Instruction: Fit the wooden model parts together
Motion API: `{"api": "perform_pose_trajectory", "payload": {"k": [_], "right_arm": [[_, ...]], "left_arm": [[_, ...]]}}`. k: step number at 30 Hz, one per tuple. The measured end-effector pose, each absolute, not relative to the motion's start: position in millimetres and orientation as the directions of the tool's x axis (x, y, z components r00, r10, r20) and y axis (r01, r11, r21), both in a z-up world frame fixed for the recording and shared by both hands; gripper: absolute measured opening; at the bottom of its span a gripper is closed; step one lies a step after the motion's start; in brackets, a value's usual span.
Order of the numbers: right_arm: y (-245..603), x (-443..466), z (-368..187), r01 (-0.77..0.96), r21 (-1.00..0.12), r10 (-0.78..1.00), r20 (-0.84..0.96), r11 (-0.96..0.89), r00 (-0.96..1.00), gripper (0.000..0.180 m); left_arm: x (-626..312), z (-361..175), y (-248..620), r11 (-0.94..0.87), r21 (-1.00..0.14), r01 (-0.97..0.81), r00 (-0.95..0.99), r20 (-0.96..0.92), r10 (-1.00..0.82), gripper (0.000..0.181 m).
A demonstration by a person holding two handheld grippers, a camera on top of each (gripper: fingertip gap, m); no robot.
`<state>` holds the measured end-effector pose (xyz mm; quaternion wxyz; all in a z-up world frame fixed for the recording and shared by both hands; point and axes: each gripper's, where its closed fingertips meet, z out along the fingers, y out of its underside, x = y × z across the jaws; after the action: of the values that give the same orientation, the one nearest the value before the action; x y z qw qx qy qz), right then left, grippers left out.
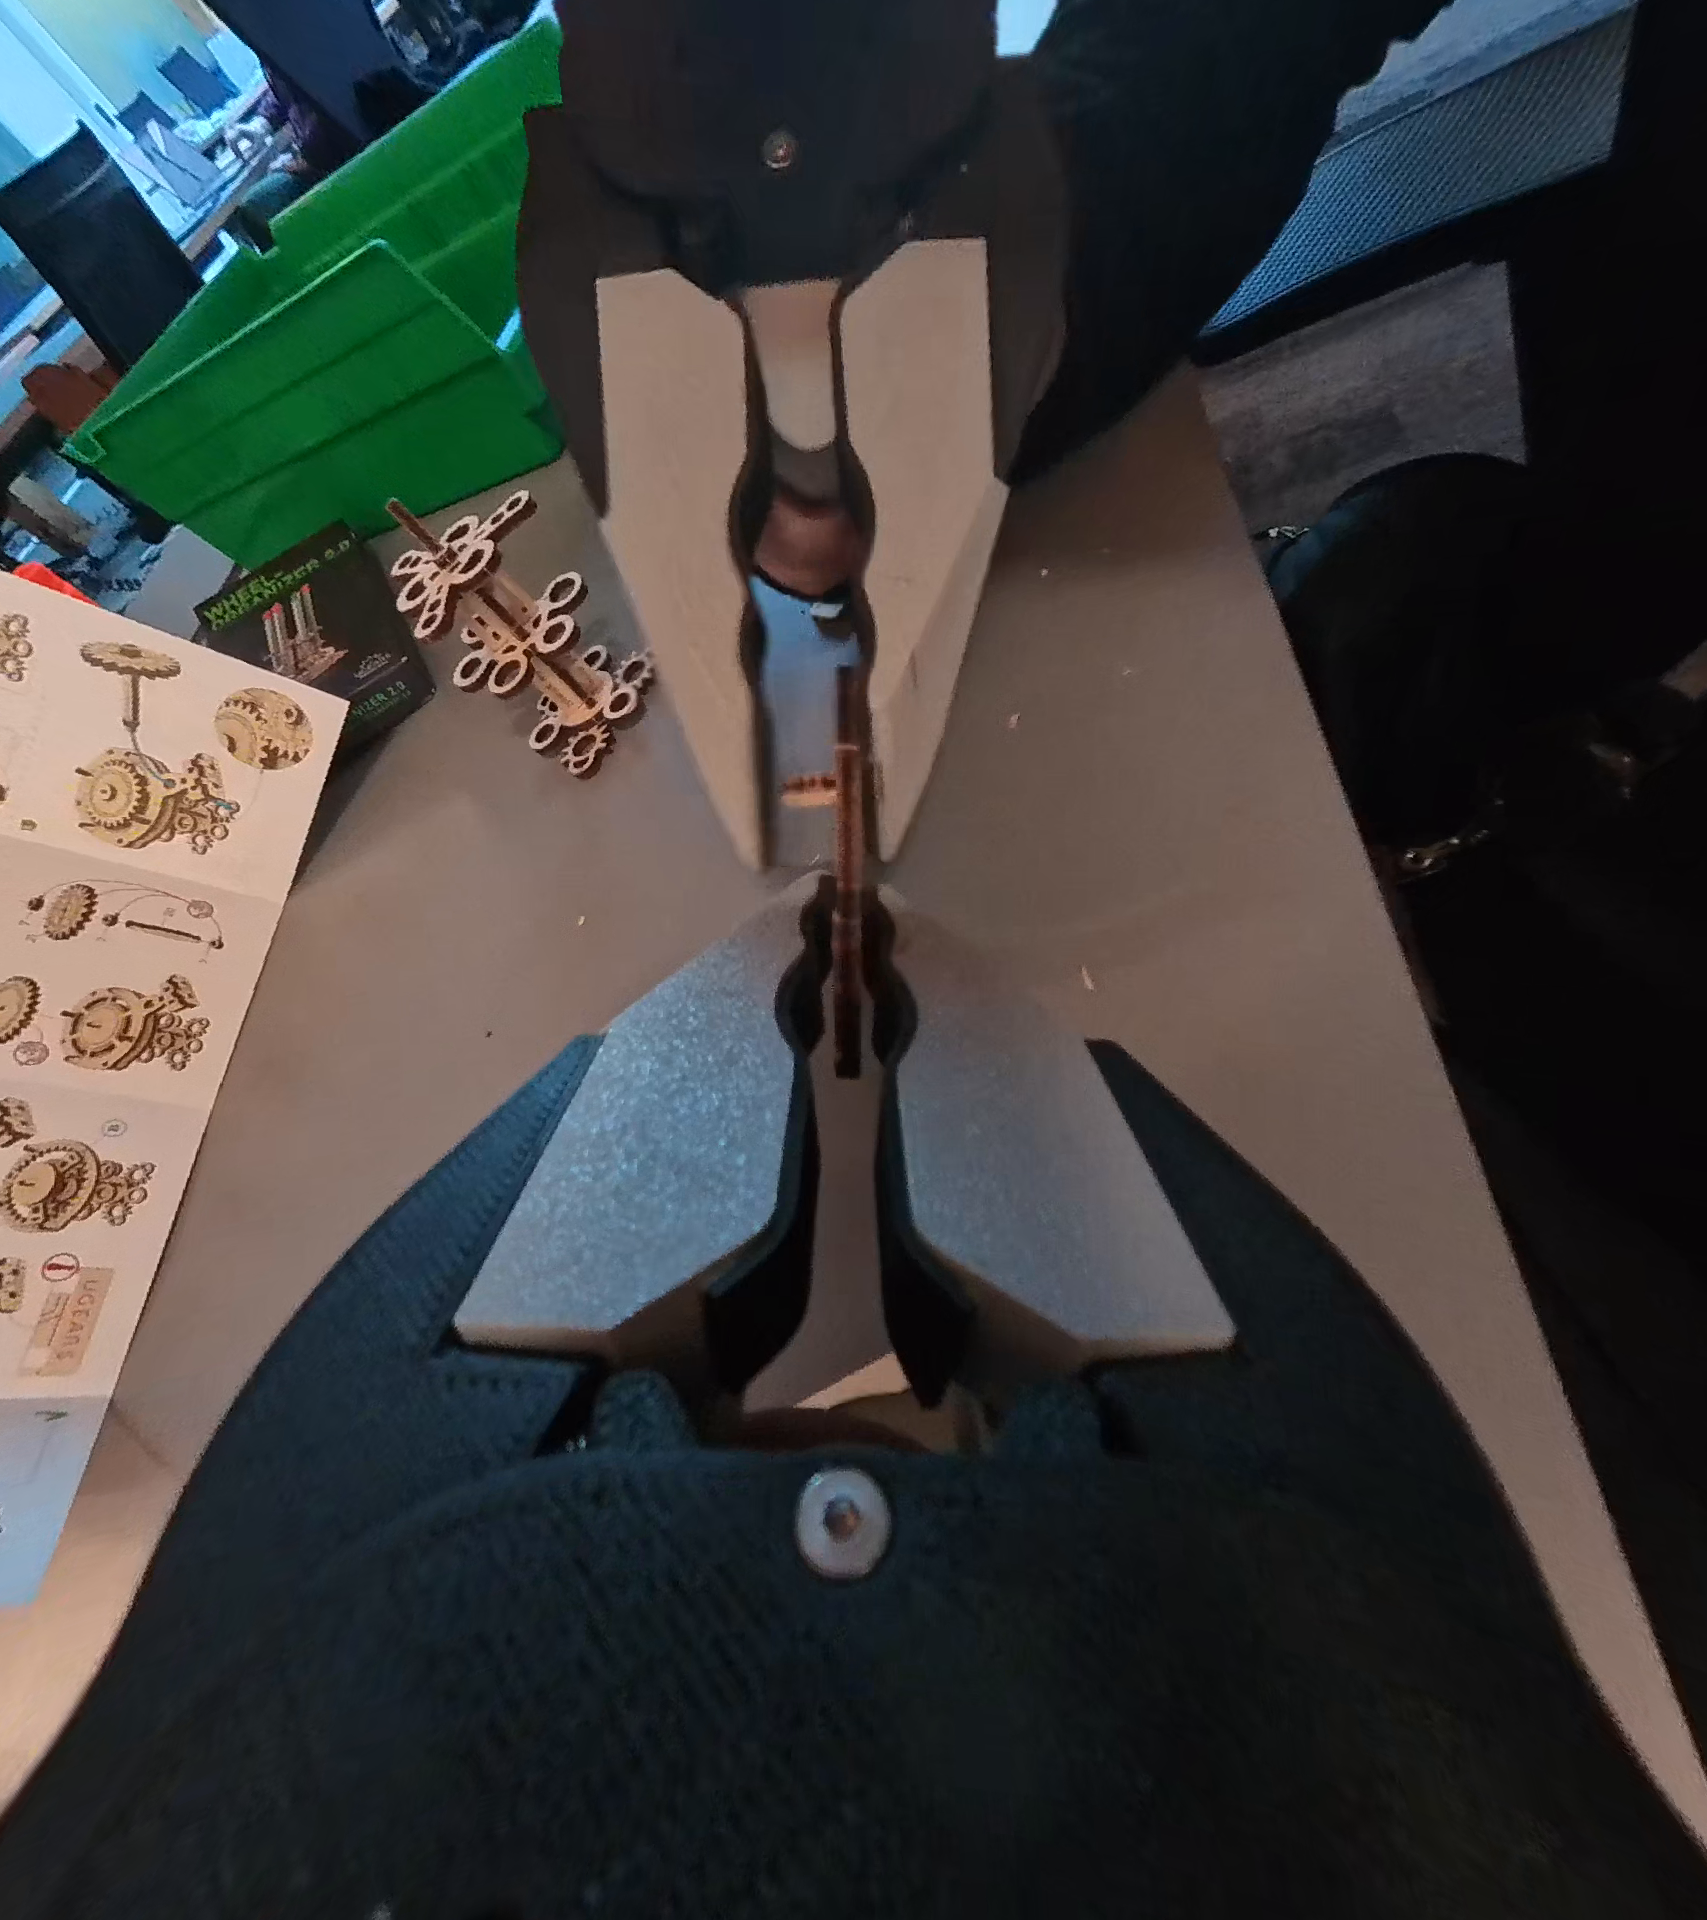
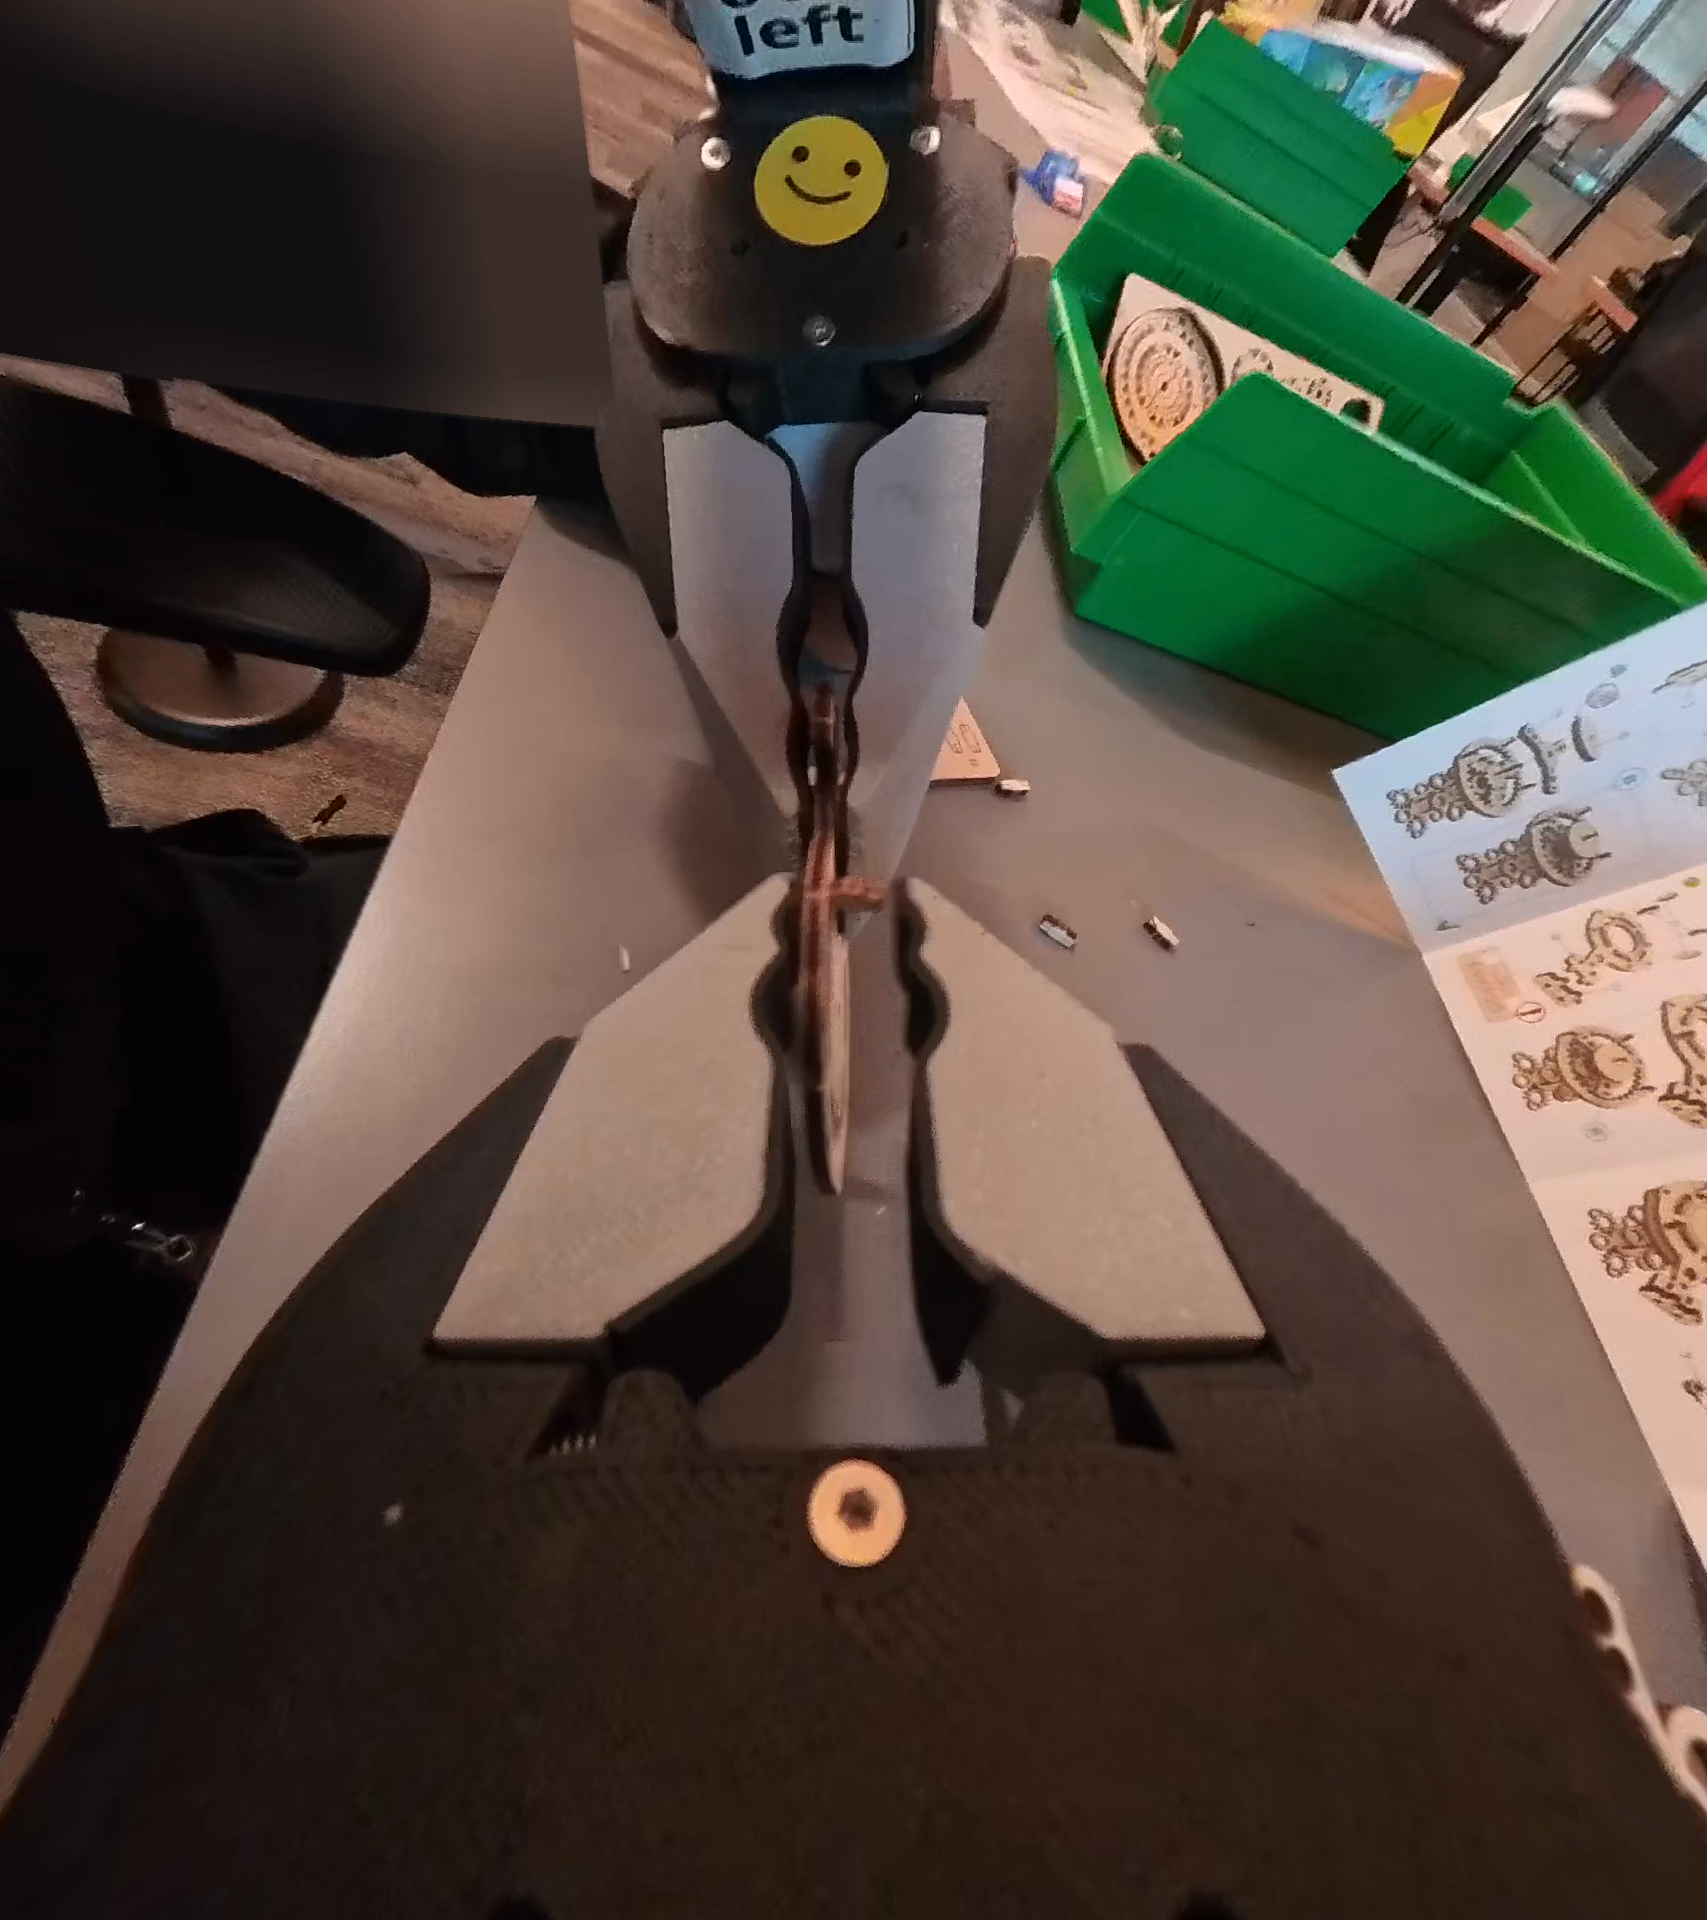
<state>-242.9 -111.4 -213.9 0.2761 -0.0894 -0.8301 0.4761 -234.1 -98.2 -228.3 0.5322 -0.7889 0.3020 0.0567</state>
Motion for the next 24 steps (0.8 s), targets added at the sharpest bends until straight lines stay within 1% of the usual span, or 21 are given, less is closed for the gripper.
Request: {"api": "perform_pose_trajectory", "payload": {"k": [1, 2, 3, 4, 5, 14, 19, 24], "right_arm": [[-111.4, -244.7, -213.6, -0.125, -0.834, 0.419, 0.393, 0.538, -0.819, 0.024], [-112.6, -244.3, -213.9, -0.135, -0.827, 0.414, 0.406, 0.546, -0.815, 0.027], [-114.5, -242.2, -213.9, -0.147, -0.823, 0.401, 0.414, 0.549, -0.817, 0.024], [-115.5, -240.6, -214.2, -0.160, -0.817, 0.391, 0.426, 0.554, -0.816, 0.013], [-115.4, -240.7, -214.1, -0.170, -0.809, 0.390, 0.442, 0.563, -0.808, 0.010], [-115.0, -243.3, -213.3, -0.126, -0.848, 0.420, 0.378, 0.515, -0.825, 0.010], [-112.2, -244.6, -213.9, -0.140, -0.826, 0.430, 0.420, 0.546, -0.799, 0.010], [-112.5, -244.2, -215.2, -0.121, -0.832, 0.426, 0.395, 0.542, -0.814, 0.010]], "left_arm": [[-232.7, -228.2, -98.1, -0.247, -0.805, -0.540, 0.808, -0.413, -0.420, 0.000], [-232.4, -229.2, -97.6, -0.252, -0.801, -0.543, 0.807, -0.415, -0.421, 0.001], [-232.9, -230.3, -96.9, -0.259, -0.797, -0.546, 0.807, -0.416, -0.419, 0.000], [-233.2, -230.2, -96.6, -0.260, -0.797, -0.545, 0.808, -0.416, -0.417, 0.000], [-233.1, -229.8, -96.5, -0.258, -0.799, -0.543, 0.809, -0.415, -0.417, 0.000], [-235.8, -229.3, -95.6, -0.263, -0.799, -0.541, 0.814, -0.419, -0.403, 0.000], [-236.2, -227.5, -95.5, -0.256, -0.806, -0.534, 0.818, -0.416, -0.398, 0.000], [-236.2, -227.9, -95.8, -0.257, -0.805, -0.535, 0.817, -0.415, -0.400, 0.000]]}}
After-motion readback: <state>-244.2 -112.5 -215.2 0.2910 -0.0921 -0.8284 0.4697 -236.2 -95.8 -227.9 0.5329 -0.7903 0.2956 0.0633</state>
